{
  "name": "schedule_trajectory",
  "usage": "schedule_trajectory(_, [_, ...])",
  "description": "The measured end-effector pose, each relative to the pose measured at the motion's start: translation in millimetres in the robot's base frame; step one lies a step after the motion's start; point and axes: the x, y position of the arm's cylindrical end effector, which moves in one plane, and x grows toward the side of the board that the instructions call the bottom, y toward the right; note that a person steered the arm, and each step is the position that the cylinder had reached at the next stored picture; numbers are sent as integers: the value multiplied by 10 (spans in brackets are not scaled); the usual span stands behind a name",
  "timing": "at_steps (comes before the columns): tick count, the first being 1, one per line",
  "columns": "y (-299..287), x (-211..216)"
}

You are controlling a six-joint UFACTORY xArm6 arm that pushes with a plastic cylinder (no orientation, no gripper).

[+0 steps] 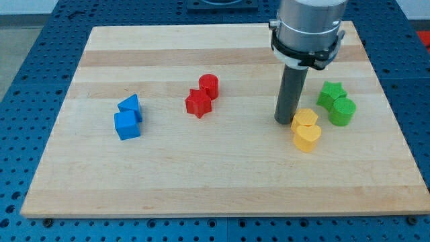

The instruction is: Slide the yellow hexagon towards the bottom center of the board

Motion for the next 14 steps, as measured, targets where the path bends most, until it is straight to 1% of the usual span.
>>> schedule_trajectory(1, [-7, -324])
schedule_trajectory(2, [95, -525])
schedule_trajectory(3, [430, -370])
schedule_trajectory(4, [483, -370])
schedule_trajectory(5, [507, -158])
schedule_trajectory(6, [508, -36])
schedule_trajectory(7, [519, -2])
schedule_trajectory(12, [-174, 27])
schedule_trajectory(13, [-174, 27])
schedule_trajectory(14, [22, 31])
